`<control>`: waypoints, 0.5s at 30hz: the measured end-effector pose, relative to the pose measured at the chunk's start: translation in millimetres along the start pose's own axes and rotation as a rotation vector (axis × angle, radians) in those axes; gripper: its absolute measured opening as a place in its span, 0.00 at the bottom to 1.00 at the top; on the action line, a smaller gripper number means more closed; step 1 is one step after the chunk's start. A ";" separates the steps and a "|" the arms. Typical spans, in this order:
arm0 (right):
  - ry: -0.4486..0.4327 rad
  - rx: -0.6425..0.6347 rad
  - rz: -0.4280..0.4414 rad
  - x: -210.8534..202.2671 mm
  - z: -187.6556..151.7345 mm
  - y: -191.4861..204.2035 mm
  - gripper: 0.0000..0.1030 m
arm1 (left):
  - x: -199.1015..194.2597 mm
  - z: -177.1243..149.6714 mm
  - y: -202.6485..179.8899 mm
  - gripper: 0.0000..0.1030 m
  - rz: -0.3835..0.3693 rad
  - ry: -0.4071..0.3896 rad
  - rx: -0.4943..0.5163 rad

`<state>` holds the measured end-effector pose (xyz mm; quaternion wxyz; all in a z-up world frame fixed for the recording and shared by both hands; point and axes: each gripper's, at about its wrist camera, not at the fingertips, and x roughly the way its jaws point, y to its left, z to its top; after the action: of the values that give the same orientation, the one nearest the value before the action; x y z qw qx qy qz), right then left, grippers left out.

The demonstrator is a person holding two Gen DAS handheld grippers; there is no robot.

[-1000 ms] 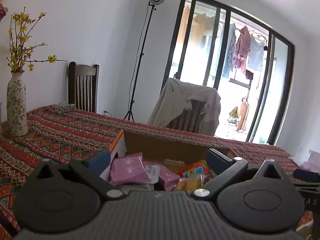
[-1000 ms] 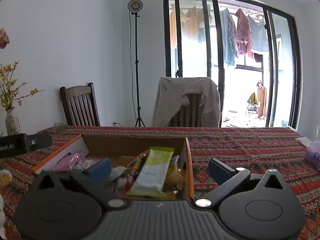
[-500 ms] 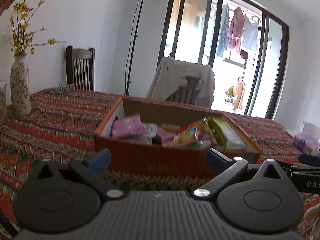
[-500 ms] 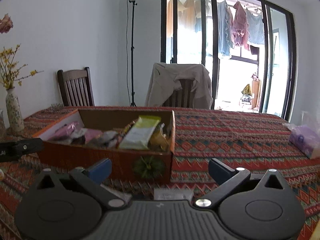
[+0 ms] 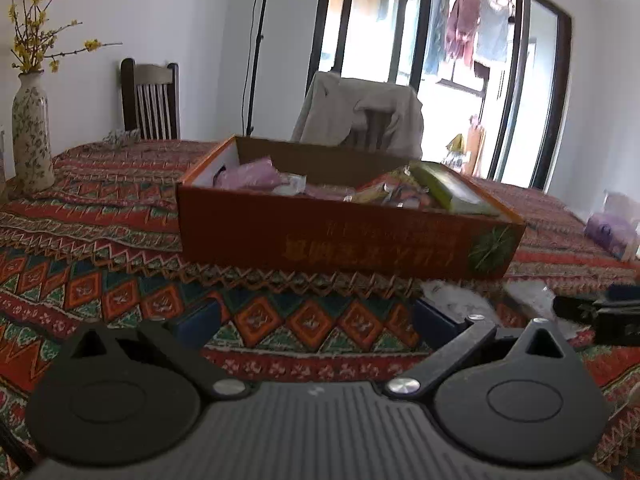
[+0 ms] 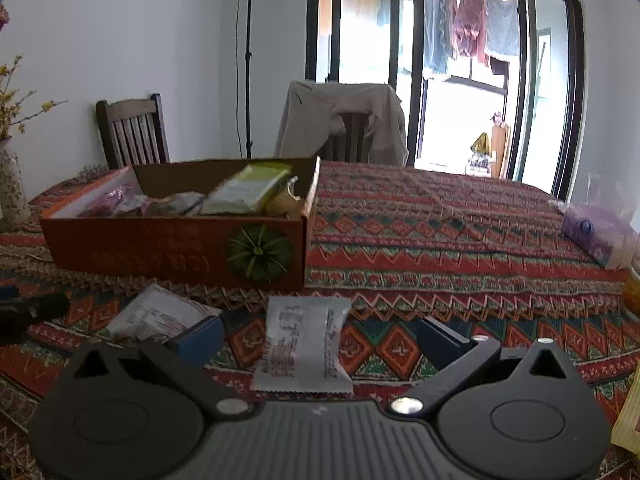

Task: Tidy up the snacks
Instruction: 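Move both grippers back to the white packets beside the box, then grasp the white printed packet with the right gripper and lift it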

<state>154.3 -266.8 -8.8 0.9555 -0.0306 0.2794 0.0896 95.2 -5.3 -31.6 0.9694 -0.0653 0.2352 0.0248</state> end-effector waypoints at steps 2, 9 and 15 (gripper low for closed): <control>0.027 -0.004 -0.001 7.5 0.6 0.1 1.00 | 0.6 -0.5 1.1 1.00 0.000 0.005 -0.006; 0.107 -0.007 0.002 38.7 4.4 3.3 0.93 | 0.5 0.9 2.8 1.00 -0.001 -0.001 -0.021; 0.108 0.018 0.019 46.8 -0.7 3.1 0.58 | 1.4 1.5 1.4 1.00 0.008 0.008 -0.015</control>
<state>192.2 -256.6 -34.7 0.9383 -0.0243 0.3317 0.0946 97.0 -3.7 -31.1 0.9679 -0.0719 0.2391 0.0302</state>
